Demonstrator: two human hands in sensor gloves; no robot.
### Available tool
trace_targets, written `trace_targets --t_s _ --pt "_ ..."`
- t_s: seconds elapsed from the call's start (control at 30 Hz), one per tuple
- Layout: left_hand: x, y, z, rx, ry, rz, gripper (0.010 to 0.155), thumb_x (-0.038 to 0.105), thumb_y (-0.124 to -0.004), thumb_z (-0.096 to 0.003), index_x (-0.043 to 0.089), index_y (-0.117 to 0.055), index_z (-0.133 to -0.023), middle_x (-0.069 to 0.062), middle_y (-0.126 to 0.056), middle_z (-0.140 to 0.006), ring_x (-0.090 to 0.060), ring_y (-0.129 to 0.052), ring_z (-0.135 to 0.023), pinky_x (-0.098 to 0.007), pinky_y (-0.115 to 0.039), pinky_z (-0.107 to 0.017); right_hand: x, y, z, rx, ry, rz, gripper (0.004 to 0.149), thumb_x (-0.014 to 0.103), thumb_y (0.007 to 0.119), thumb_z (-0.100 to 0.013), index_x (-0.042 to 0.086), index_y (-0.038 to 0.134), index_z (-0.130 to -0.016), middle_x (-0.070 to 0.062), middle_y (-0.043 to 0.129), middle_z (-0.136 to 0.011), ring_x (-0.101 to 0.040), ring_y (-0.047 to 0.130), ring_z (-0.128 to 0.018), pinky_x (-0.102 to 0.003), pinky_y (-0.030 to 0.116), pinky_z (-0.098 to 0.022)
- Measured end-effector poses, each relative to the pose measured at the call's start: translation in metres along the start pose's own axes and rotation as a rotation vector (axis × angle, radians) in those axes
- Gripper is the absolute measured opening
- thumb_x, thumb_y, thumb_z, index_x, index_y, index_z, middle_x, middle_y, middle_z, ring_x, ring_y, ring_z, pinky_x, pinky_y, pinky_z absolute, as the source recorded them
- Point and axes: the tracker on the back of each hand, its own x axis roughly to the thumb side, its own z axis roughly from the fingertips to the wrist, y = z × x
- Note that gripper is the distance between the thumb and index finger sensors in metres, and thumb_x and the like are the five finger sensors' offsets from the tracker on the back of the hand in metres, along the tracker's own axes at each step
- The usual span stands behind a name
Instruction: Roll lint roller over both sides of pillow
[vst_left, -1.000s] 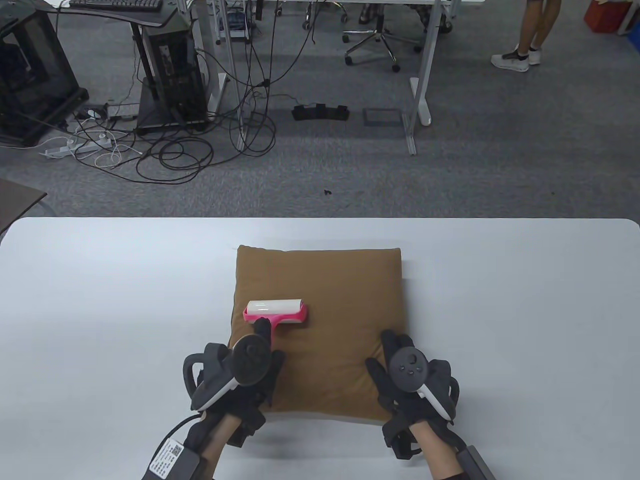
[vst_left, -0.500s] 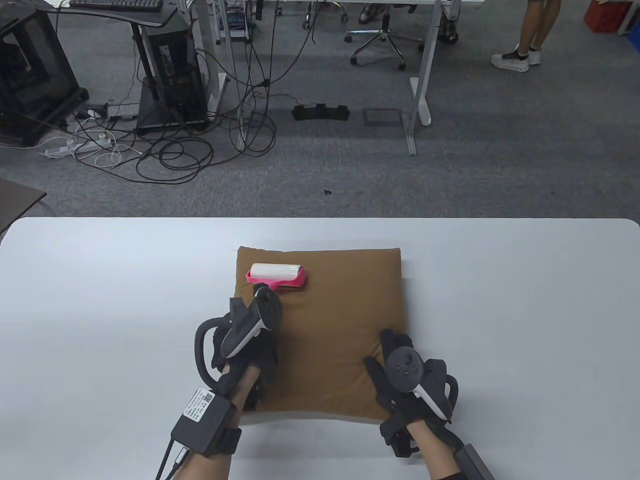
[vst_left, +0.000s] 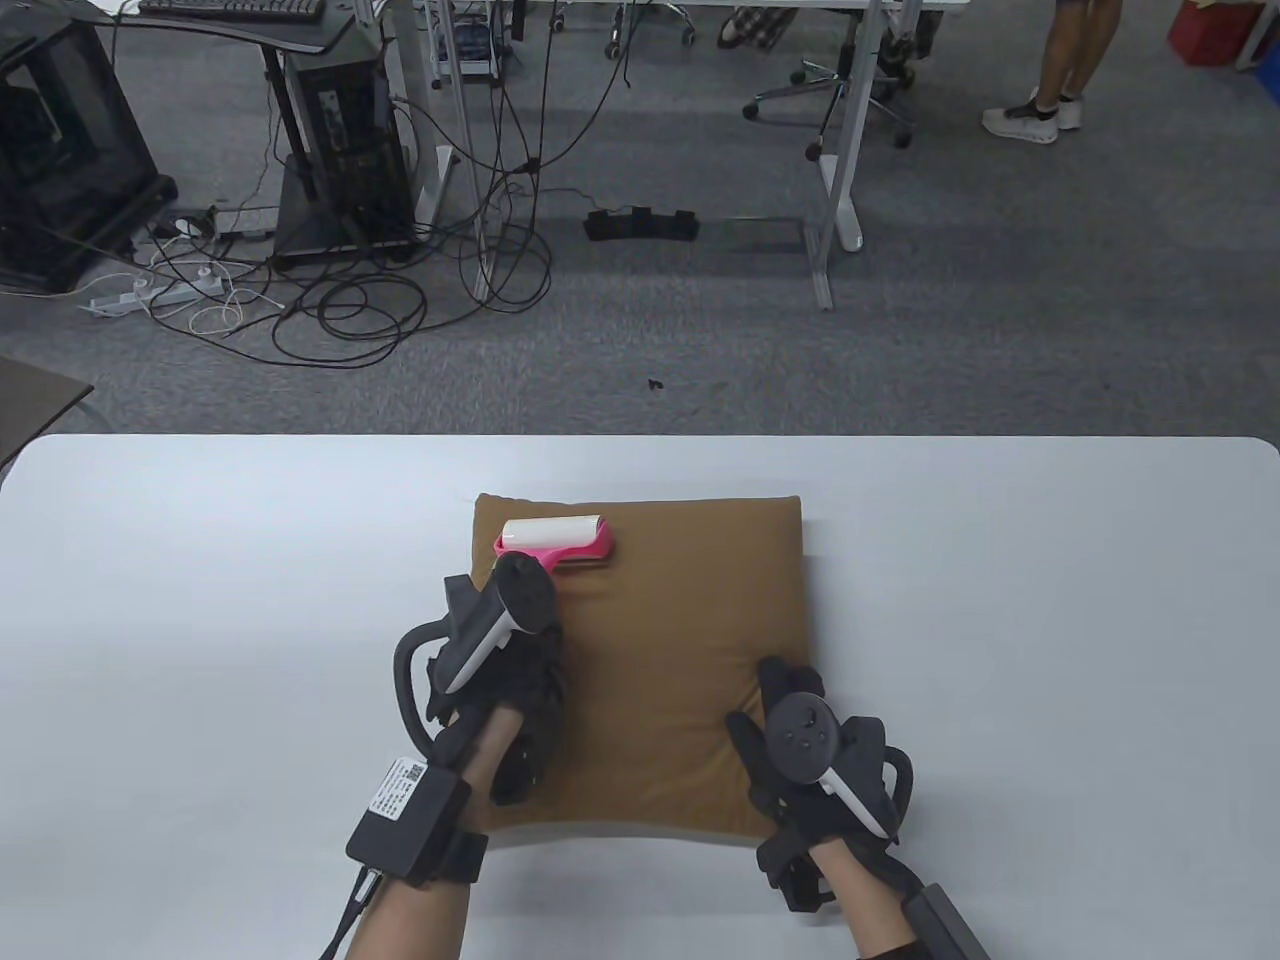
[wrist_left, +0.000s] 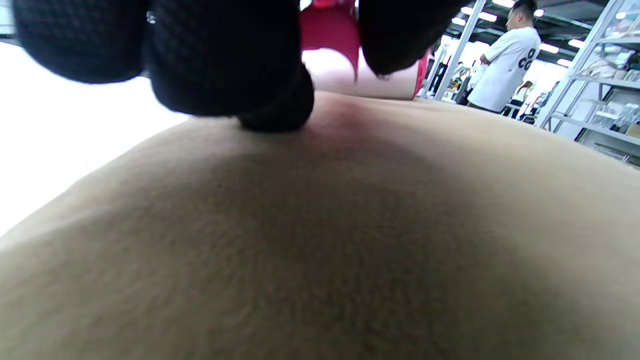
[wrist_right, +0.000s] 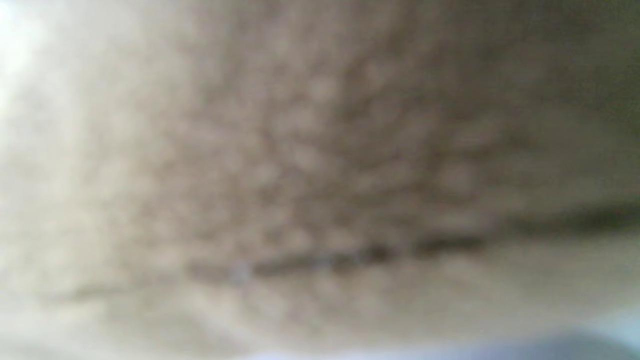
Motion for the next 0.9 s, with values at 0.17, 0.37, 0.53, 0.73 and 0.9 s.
trace_targets --t_s 0.17,0.37,0.53,0.73,0.9 --pt "0.0 0.001 0.01 0.033 -0.062 0.002 0.073 0.044 -0.078 -0.0514 0.018 -0.041 -0.108 -0.011 -0.103 -0.066 -0.014 -0.098 -0.011 -0.047 -0.087 -0.027 -0.003 -0.002 -0.001 0.01 0.016 -0.015 0.068 0.057 0.052 -0.058 0.022 0.033 -0.113 -0.028 0.043 -0.116 -0.06 0.082 -0.076 -0.064 0.074 -0.049" --pt "-0.008 0.005 0.031 0.059 -0.163 0.056 0.073 0.046 -0.081 -0.0494 0.013 -0.049 -0.105 -0.01 -0.106 -0.053 -0.012 -0.096 -0.003 -0.045 -0.088 -0.021 -0.004 -0.002 -0.001 0.014 0.02 -0.017 0.068 0.058 0.052 -0.058 0.023 0.033 -0.113 -0.027 0.043 -0.117 -0.059 0.083 -0.076 -0.064 0.074 -0.049" --pt "-0.023 0.012 0.049 0.059 -0.206 0.149 0.07 0.048 -0.081 -0.0491 0.011 -0.057 -0.103 -0.007 -0.106 -0.043 -0.012 -0.095 -0.001 -0.046 -0.088 -0.019 -0.005 -0.002 -0.001 0.014 0.023 -0.015 0.068 0.058 0.052 -0.058 0.024 0.033 -0.113 -0.027 0.042 -0.117 -0.059 0.083 -0.076 -0.064 0.074 -0.049" --pt "-0.036 0.016 0.076 0.035 -0.255 0.146 0.067 0.047 -0.083 -0.0485 0.011 -0.063 -0.101 -0.006 -0.107 -0.037 -0.012 -0.096 0.001 -0.045 -0.089 -0.017 -0.005 -0.002 -0.001 0.014 0.025 -0.01 0.068 0.058 0.051 -0.058 0.023 0.032 -0.114 -0.027 0.042 -0.117 -0.059 0.083 -0.076 -0.064 0.074 -0.049" --pt "-0.043 0.017 0.097 -0.02 -0.296 0.111 0.067 0.047 -0.084 -0.0481 0.011 -0.064 -0.101 -0.006 -0.108 -0.036 -0.012 -0.097 0.002 -0.044 -0.089 -0.017 -0.005 -0.002 -0.001 0.014 0.025 -0.008 0.068 0.058 0.051 -0.058 0.023 0.031 -0.114 -0.028 0.041 -0.117 -0.059 0.083 -0.076 -0.064 0.074 -0.049"
